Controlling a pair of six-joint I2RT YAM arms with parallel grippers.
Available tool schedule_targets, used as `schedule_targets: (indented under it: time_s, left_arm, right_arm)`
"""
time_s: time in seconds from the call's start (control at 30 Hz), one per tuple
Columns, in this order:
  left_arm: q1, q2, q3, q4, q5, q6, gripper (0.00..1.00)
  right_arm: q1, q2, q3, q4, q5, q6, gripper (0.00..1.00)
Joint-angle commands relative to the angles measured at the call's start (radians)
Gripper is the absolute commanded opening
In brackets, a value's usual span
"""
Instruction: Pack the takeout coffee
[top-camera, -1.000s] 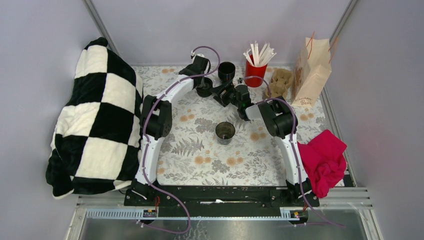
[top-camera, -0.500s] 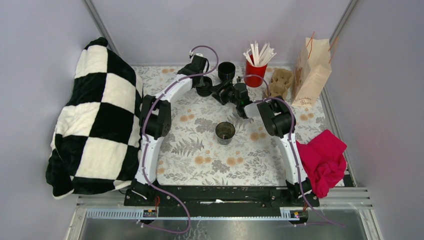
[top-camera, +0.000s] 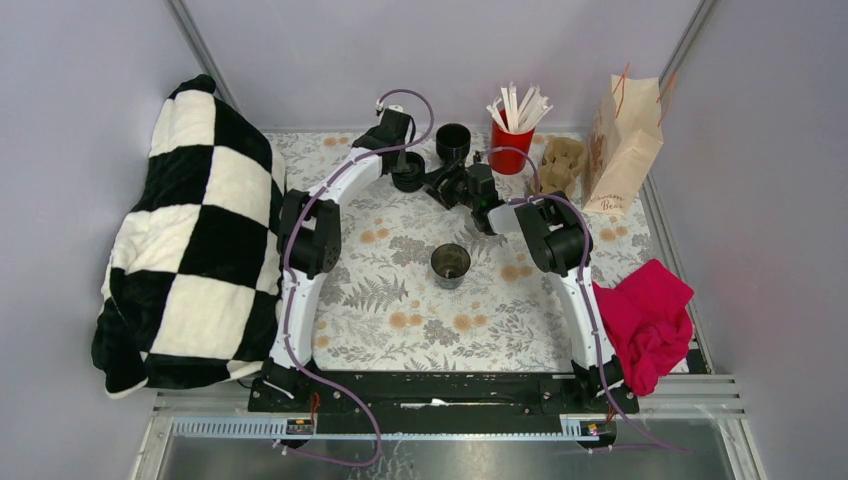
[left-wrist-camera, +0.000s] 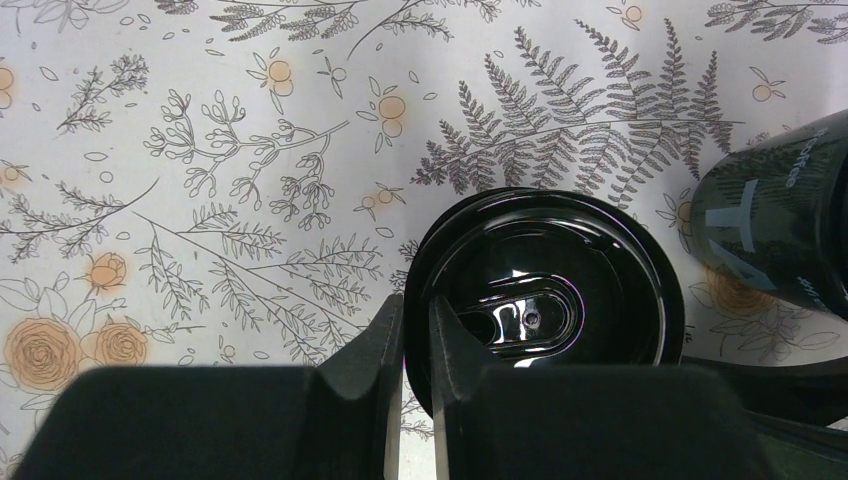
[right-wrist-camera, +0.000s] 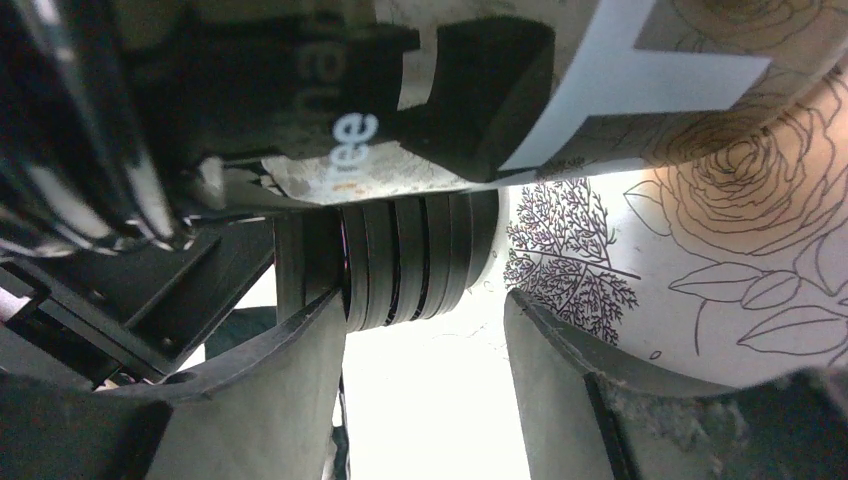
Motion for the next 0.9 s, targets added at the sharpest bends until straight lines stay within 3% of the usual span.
schedule_targets:
  time_s: [0.0, 0.87]
  left_arm:
    - [0.015, -0.055, 0.001, -0.011, 0.065, -0.035, 0.01]
    - [0.105, -0.121, -0.065, 0.03, 0.248, -0.144, 0.01]
  right_arm:
    - [0.008, -0.021, -0.001, -0.132, 0.057, -0.096, 0.66]
    - [0.016, -0.078, 0.051, -0.237, 0.051, -0.206, 0.74]
